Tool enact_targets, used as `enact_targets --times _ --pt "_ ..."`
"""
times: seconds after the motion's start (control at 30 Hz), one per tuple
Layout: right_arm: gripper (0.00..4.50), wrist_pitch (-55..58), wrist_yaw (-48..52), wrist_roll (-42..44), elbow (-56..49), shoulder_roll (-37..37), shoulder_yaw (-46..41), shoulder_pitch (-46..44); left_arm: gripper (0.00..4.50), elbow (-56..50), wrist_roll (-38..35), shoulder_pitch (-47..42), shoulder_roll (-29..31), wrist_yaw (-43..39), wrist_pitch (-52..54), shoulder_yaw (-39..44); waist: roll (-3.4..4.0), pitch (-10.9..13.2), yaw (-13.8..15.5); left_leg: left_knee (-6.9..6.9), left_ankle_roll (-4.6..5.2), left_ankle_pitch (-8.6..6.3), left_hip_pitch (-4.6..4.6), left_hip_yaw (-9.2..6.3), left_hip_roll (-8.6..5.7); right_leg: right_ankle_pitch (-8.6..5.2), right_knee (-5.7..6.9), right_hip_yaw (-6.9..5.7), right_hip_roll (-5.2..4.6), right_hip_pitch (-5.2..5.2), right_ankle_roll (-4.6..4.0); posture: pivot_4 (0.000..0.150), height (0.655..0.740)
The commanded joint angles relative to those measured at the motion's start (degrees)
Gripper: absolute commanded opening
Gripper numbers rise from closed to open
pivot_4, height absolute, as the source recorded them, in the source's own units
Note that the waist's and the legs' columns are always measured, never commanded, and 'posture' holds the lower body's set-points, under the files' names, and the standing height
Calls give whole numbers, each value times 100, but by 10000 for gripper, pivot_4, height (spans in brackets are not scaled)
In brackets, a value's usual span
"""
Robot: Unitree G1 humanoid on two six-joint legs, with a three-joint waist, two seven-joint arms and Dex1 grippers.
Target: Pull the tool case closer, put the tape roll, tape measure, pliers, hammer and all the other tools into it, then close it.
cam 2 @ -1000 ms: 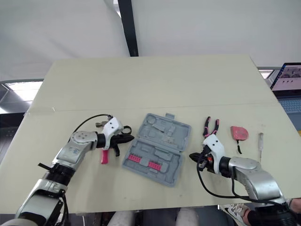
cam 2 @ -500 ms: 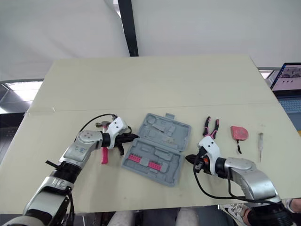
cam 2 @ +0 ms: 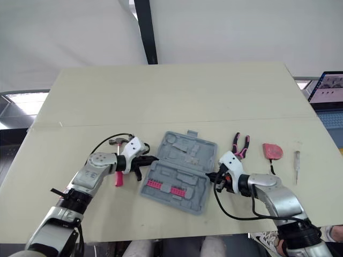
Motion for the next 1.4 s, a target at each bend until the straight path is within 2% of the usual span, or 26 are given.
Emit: enact_targets --times 0.03,0.5,1.4 --pt "886 -99 301 14 -185 -106 97 0 0 -521 -63 156 -22 -13 171 -27 0 0 4 0 0 0 0 0 0 0 0 0 0 0 0 1500 7400" --pt "886 -77 1023 53 -300 -634 224 -63 0 -2259 -200 1048 -15 164 1274 -58 0 0 12 2 0 0 -1 0 1 0 -3 0 -1 1 0 1500 7400" --pt "886 123 1566 64 -653 -939 473 84 0 -3986 -464 2170 279 273 2524 -240 0 0 30 2 0 0 -3 -1 2 0 -8 2 -2 3 0 1500 7400"
